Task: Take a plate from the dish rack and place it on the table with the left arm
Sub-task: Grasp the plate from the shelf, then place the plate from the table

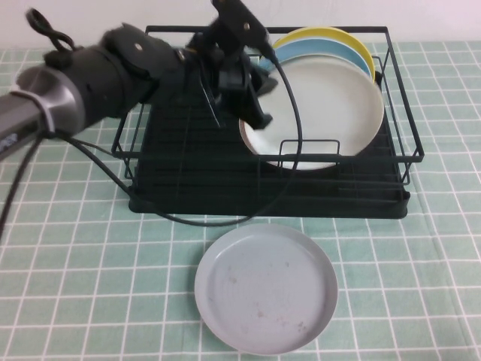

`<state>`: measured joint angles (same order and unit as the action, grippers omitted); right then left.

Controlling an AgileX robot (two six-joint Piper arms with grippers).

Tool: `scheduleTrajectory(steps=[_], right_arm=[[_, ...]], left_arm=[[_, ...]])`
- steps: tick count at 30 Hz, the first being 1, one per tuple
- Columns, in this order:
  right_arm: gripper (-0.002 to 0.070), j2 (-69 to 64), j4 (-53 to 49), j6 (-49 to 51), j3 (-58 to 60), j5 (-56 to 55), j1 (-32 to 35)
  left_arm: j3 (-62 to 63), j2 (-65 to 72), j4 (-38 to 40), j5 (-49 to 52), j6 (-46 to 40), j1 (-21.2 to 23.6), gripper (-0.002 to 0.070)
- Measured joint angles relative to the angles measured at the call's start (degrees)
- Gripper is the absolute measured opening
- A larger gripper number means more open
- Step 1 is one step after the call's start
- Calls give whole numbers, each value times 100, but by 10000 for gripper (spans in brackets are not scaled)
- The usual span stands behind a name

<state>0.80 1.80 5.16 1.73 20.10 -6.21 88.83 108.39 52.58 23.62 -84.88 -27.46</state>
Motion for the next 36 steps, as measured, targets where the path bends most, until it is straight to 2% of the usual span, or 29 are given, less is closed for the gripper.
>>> scheduleTrajectory(steps=[4, 7, 10, 15, 18, 20, 24, 30, 36], right_arm=[[-18, 0, 0, 0, 0, 0, 0], [-18, 0, 0, 0, 0, 0, 0], [-18, 0, 0, 0, 0, 0, 0], [-18, 0, 0, 0, 0, 0, 0], [-18, 0, 0, 0, 0, 0, 0], [-18, 0, 0, 0, 0, 0, 0], [-18, 0, 0, 0, 0, 0, 0], [-18, 0, 0, 0, 0, 0, 0], [-18, 0, 0, 0, 0, 0, 0]], left_arm=[[0, -504, -155, 48, 14, 0, 32], [0, -1022, -222, 423, 357, 0, 26], [0, -1469, -398, 1003, 1073, -9, 22], [0, -1863, -1242, 2360, 2854, 41, 22], [-170, -1863, -1394, 3164, 3699, 253, 22], [-481, -1863, -1404, 3321, 4043, 405, 22], [-1518, -1863, -1293, 3261, 4339, 636, 22], [-3106, -1863, -822, 2413, 4317, 651, 22], [-3479, -1863, -429, 1817, 4116, 651, 22]])
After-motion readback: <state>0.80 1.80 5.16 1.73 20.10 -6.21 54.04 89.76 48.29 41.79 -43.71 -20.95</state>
